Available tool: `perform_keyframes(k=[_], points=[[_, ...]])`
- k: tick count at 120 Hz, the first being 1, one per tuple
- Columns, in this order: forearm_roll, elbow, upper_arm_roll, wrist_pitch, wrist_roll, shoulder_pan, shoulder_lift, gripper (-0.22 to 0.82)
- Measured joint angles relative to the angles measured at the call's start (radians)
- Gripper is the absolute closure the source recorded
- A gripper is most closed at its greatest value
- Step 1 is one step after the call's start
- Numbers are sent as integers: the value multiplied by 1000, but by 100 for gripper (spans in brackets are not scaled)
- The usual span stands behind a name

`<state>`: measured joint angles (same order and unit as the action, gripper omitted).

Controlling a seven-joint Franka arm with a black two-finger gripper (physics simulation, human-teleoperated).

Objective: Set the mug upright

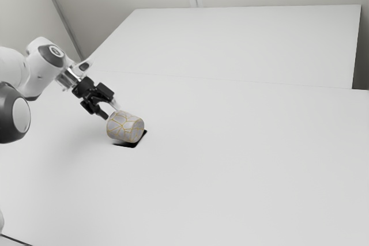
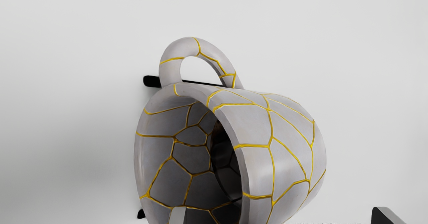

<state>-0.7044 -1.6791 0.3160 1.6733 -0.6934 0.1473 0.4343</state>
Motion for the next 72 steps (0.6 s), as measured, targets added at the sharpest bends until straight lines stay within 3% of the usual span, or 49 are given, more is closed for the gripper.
perform_keyframes(k=[40, 72], points=[[-168, -4, 0, -118, -129, 40, 69, 4], [-230, -12, 1, -147, -192, 47, 82, 23]])
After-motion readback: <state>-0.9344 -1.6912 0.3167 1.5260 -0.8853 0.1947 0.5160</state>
